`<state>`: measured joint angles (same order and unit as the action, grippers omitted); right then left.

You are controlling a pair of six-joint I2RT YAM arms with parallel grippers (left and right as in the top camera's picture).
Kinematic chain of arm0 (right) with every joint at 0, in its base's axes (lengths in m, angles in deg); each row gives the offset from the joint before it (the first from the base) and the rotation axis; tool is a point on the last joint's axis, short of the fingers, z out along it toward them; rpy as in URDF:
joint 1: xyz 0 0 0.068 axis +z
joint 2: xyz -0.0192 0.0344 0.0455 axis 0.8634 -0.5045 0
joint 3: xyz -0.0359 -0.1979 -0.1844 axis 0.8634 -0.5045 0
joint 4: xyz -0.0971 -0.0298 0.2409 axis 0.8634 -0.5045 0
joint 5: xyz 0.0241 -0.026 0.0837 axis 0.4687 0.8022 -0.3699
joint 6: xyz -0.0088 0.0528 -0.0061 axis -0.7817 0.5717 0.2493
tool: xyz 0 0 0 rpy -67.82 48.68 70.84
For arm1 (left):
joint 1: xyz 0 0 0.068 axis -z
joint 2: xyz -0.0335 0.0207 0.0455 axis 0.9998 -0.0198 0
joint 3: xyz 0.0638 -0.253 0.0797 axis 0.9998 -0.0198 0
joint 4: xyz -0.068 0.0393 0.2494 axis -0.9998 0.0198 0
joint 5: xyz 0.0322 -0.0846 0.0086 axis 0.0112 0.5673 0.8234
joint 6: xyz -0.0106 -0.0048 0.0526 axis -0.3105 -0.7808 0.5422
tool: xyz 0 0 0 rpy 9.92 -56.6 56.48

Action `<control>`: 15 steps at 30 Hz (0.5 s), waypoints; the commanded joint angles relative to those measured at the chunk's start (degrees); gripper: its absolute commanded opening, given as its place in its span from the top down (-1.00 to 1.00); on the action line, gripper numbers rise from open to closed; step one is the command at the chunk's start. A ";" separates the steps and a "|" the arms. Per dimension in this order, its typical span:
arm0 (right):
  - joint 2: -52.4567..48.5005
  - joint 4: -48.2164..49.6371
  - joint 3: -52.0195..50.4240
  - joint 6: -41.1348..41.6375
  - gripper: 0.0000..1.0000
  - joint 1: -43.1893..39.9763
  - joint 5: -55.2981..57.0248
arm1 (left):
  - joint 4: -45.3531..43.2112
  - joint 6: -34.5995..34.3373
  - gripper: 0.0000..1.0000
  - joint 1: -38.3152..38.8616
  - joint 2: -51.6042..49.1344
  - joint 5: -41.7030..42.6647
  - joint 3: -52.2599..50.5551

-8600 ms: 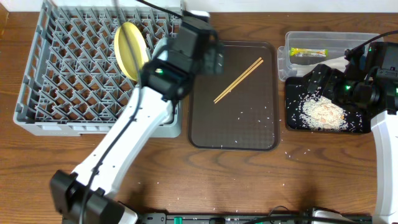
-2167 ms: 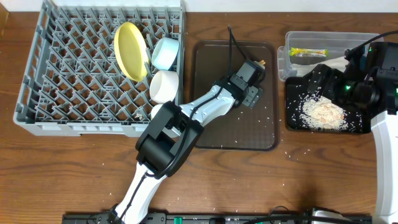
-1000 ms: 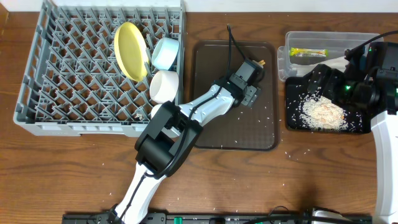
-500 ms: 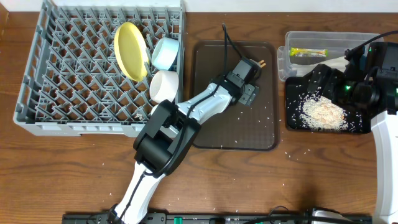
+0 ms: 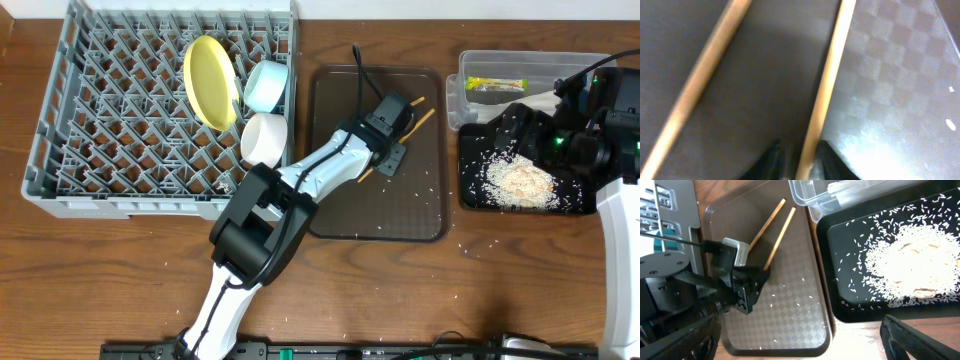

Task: Sort waste into correct bins and load items into the dishwasher
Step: 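Carry one chopstick with left gripper and insert it into rack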

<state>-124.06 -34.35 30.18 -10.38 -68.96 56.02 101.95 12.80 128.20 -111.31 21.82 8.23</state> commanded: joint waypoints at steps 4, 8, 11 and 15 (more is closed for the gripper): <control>-0.04 -0.09 0.87 0.61 -0.99 -0.46 -0.22 | 2.99 -4.79 0.85 2.54 -2.71 3.96 -2.67; -0.07 -0.09 0.87 0.61 -0.98 -0.48 -0.24 | 3.56 -4.79 0.85 3.26 0.15 3.96 -2.64; -0.04 -0.09 0.87 0.61 -0.99 -0.48 -0.22 | 4.20 -4.81 0.85 3.37 3.08 3.96 -2.62; -0.04 -0.09 0.87 0.61 -0.99 -0.48 -0.22 | 5.01 -4.81 0.85 3.34 7.85 3.96 -2.62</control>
<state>-124.06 -34.38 30.18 -10.38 -68.96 56.02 106.38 8.74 131.67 -108.21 25.04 6.14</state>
